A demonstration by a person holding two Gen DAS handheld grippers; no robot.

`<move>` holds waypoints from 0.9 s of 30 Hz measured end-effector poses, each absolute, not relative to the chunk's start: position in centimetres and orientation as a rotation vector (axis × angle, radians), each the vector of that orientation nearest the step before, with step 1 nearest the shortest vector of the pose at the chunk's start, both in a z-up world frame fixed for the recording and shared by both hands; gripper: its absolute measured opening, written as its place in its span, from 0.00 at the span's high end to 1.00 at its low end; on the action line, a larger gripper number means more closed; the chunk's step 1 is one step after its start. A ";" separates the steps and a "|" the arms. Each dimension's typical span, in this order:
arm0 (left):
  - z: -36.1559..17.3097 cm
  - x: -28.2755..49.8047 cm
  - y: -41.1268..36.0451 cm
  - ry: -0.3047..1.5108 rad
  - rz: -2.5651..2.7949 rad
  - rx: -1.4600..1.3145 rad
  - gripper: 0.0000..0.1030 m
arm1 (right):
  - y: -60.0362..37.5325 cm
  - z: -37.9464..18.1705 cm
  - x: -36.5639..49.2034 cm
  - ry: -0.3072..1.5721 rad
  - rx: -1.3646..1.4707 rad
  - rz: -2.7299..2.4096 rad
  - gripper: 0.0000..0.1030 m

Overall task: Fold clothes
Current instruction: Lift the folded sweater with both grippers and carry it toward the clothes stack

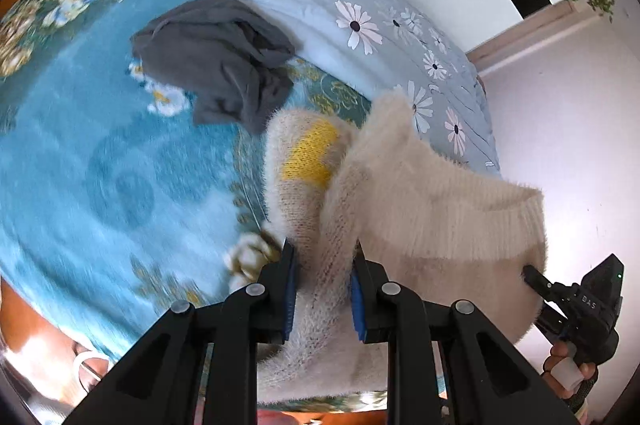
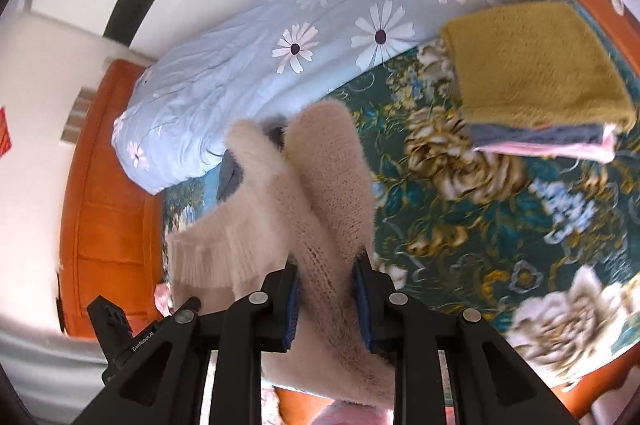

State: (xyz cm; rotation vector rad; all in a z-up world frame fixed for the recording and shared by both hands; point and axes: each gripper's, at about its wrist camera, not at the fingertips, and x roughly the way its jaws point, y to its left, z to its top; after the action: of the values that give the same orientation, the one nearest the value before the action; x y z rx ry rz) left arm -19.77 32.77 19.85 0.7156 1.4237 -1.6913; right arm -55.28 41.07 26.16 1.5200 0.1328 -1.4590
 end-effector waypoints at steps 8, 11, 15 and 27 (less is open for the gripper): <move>20.5 -23.0 34.9 1.424 -1.710 0.771 0.78 | 46.1 26.6 -57.9 0.103 1.514 -1.465 0.76; 20.5 -24.6 35.0 1.434 -1.743 0.782 0.78 | 48.1 26.8 -58.9 0.071 1.518 -1.492 0.77; 20.7 -27.2 34.8 1.438 -1.811 0.823 0.78 | 50.6 27.9 -60.7 0.038 1.511 -1.555 0.77; 21.6 -35.8 33.5 1.414 -2.005 0.963 0.78 | 56.1 30.5 -64.8 -0.110 1.504 -1.752 0.77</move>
State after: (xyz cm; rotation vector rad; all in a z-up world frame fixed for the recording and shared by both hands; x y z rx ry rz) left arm -35.84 33.54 21.62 0.9634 1.4144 -2.0046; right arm -64.77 56.12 30.52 1.5040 -0.1101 -1.7522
